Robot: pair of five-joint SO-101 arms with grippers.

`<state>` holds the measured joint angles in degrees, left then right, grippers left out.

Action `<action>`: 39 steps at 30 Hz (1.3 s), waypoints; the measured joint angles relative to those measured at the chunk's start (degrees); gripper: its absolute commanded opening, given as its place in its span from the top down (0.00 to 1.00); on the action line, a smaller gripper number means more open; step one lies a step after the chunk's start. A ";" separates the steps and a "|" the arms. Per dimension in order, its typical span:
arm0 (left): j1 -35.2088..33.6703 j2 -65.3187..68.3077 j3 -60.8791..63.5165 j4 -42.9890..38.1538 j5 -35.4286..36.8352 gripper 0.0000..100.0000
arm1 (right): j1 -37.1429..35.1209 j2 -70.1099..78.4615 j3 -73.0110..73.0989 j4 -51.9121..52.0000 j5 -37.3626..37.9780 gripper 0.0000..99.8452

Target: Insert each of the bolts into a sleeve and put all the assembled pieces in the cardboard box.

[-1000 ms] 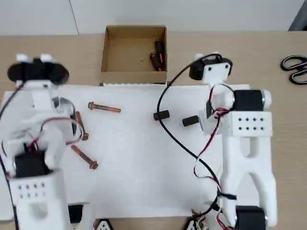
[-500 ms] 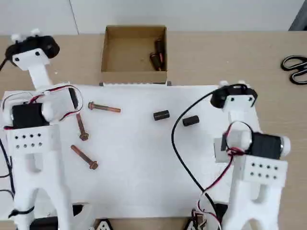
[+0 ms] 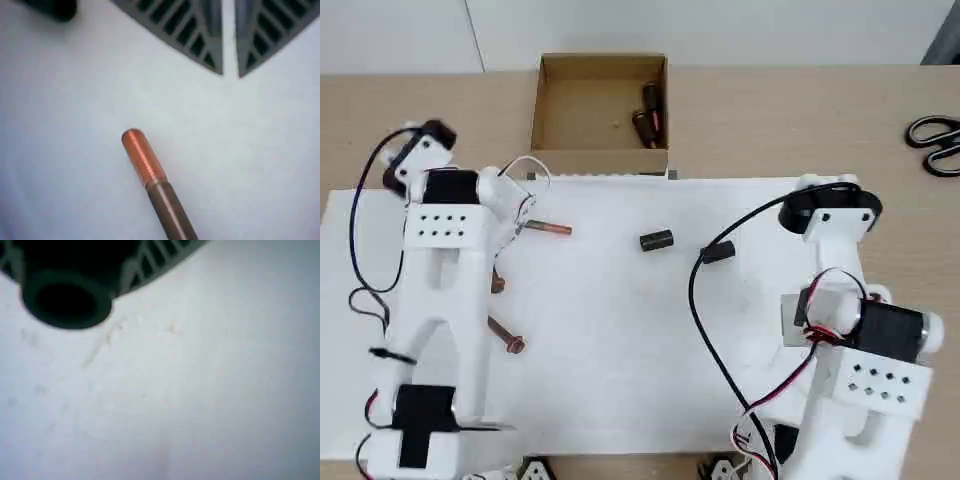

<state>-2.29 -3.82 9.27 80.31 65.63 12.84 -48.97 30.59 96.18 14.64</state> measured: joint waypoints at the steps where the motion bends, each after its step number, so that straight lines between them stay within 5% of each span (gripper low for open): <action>1: 0.00 0.88 0.00 -0.88 2.11 0.99 | 0.70 0.00 0.00 0.00 0.00 1.00; 5: 0.00 2.81 0.00 -4.66 7.03 0.98 | 2.90 0.00 0.00 0.00 0.00 1.00; 11: 0.00 3.16 0.00 -10.02 8.62 0.81 | 3.25 0.00 0.00 0.00 0.00 1.00; 39: -0.35 20.75 -11.52 -7.38 11.34 0.86 | 3.25 0.00 0.18 0.00 0.00 1.00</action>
<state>-2.64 16.92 -2.24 72.92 76.97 16.09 -48.97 30.77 96.18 14.64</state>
